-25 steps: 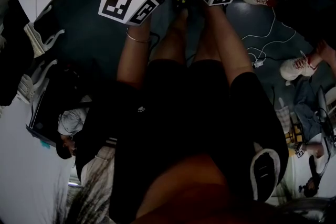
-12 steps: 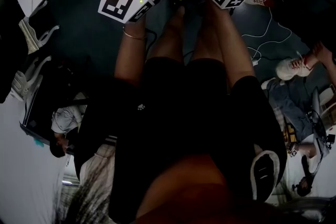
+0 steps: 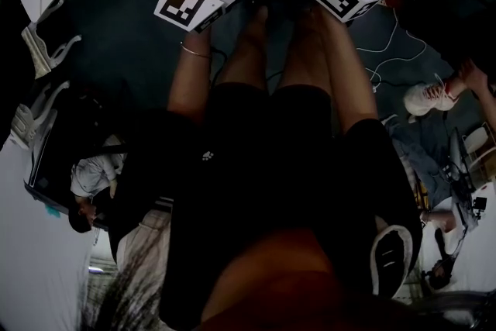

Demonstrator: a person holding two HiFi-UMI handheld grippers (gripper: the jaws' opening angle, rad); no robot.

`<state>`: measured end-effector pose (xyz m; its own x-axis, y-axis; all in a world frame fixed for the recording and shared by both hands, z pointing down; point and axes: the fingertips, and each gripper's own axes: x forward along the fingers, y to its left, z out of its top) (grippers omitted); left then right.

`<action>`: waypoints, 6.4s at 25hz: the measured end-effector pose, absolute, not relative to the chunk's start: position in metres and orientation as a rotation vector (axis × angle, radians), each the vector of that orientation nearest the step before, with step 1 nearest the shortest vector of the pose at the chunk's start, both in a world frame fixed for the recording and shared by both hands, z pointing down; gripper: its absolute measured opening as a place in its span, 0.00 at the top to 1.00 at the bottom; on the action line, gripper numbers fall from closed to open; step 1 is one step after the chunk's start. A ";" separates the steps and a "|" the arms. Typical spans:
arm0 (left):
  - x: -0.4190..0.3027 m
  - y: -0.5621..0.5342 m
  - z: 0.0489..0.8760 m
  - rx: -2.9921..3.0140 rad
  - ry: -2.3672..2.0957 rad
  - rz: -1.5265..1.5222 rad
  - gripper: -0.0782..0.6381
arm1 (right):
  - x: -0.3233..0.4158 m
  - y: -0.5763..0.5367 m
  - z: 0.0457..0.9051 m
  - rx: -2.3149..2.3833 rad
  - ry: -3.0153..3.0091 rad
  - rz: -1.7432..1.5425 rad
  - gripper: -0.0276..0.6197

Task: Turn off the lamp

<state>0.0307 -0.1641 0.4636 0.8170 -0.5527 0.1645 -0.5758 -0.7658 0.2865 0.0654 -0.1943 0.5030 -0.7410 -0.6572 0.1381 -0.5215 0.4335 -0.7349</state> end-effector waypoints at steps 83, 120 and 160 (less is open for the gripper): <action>0.062 -0.153 0.509 2.703 -0.815 0.302 0.87 | 0.079 -0.183 0.473 -0.806 2.416 -1.262 0.87; 0.036 -0.158 0.499 2.614 -0.944 0.229 0.88 | 0.091 -0.202 0.553 -1.221 2.653 -1.156 0.86; 0.032 -0.183 0.471 2.574 -1.028 0.197 0.88 | 0.092 -0.209 0.461 -1.136 2.674 -0.985 0.96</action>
<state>0.0318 -0.1831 0.4709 0.7255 -0.6380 0.2582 -0.6882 -0.6700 0.2782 0.0915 -0.2095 0.4611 -0.7235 -0.6683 0.1730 -0.6208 0.5202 -0.5866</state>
